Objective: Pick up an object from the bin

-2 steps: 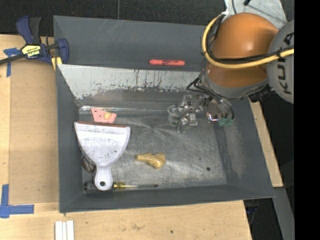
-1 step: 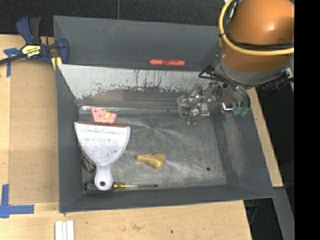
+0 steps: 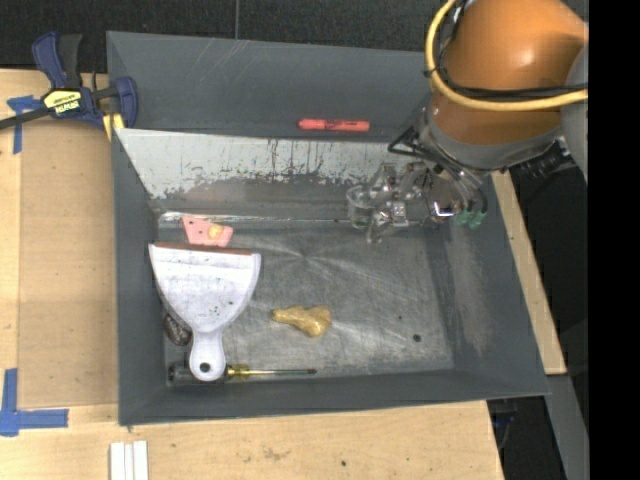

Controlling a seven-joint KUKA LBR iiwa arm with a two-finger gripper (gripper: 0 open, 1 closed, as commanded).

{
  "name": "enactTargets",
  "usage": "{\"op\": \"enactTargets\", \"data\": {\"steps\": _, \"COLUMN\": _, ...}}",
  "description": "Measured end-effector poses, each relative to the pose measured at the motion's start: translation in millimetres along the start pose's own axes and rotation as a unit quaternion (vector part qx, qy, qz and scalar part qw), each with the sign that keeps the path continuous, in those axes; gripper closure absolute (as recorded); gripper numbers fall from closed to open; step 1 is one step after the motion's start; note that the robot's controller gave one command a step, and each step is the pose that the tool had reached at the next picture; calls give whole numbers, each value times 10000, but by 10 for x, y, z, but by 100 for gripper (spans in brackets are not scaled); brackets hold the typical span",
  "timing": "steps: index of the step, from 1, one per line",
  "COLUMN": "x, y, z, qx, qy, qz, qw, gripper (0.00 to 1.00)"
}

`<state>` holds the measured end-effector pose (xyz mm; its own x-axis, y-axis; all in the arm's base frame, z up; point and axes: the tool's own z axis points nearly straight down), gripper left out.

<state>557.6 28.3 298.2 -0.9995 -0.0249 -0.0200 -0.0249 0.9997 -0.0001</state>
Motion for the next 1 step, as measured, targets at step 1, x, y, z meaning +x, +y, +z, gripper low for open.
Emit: {"op": "enactTargets", "data": {"steps": 1, "x": 361, "y": -72, "z": 266, "qx": -3, "qy": 157, "qz": -149, "qw": 9998, "gripper": 100}}
